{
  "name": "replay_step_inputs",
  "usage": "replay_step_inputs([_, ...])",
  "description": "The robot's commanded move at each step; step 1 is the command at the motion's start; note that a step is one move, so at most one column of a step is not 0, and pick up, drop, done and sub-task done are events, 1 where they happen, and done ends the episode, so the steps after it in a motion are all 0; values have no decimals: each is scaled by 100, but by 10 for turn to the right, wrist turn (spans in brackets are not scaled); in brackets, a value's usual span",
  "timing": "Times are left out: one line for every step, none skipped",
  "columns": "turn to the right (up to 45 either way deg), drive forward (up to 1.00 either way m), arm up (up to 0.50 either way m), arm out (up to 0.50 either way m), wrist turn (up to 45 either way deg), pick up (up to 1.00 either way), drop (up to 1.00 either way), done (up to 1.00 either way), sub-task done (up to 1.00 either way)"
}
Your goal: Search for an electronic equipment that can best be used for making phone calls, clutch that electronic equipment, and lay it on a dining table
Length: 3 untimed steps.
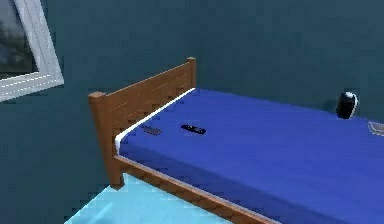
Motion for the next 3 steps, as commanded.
replay_step_inputs([-330,0,0,0,0,0,0,0,0])
replay_step_inputs([0,90,0,0,0,0,0,0,0])
replay_step_inputs([-390,0,0,0,0,0,0,0,0])
